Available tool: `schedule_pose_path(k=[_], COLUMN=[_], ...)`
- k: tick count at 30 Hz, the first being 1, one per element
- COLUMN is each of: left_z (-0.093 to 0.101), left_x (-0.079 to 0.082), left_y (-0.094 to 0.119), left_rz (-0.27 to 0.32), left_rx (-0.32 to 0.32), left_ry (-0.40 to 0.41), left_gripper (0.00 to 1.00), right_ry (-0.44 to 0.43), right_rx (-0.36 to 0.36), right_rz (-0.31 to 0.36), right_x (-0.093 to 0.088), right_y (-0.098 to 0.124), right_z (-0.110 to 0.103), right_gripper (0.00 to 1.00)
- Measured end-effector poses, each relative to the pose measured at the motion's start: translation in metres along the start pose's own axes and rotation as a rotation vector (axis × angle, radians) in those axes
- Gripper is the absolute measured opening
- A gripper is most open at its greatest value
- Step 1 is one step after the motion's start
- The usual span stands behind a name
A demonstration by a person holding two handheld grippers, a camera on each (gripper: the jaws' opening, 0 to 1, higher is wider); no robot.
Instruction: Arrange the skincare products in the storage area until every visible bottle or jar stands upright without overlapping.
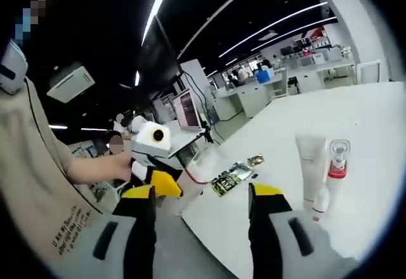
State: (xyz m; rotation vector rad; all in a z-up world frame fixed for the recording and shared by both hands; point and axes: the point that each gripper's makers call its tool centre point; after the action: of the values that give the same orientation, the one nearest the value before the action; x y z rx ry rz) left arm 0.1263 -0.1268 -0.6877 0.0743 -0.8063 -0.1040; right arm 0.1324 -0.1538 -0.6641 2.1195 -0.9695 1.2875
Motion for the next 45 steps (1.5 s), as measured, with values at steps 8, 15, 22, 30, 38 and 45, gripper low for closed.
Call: schedule_pose_path(k=[8,15,22,30,38,45], left_z=[0.017,0.024,0.024,0.017,-0.013,-0.043], left_x=[0.003,0.002,0.004,0.005,-0.011,-0.024], left_y=[0.001,-0.002,-0.008,-0.011,-0.022,-0.034], left_rz=[0.043,0.046,0.041,0.008,-0.157,-0.264], left_rx=[-0.078,-0.111,-0.127,-0.101,0.06,0.197], left_ry=[-0.052,-0.088,-0.096,-0.185,-0.435,-0.643], left_gripper=[0.16,0.16,0.16,0.16,0.17,0.17], right_ry=[-0.058,-0.064,-0.091,-0.044,0.135,0.254], right_rx=[0.075,0.11,0.132,0.13,0.03,-0.085], right_rz=[0.003,0.013,0.034,0.025,-0.082,-0.139], right_x=[0.009,0.017,0.023,0.026,0.007,-0.011], right_y=[-0.011,-0.016,-0.019,-0.021,-0.028,-0.032], right_z=[-0.008,-0.012,-0.014,-0.015,-0.003,0.013], right_gripper=[0.49,0.39,0.3,0.24,0.23,0.22])
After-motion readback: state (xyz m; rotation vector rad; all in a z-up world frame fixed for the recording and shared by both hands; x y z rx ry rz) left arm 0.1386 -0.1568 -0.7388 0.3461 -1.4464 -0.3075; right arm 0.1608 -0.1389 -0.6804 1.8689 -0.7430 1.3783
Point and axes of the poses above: the point that each gripper's makers call its tool centre point, and the gripper's own axes: y roughly backward along the fingers, z roughly to its right, x roughly out of its top, and after that the axes turned 7 degrees about z, right-handed
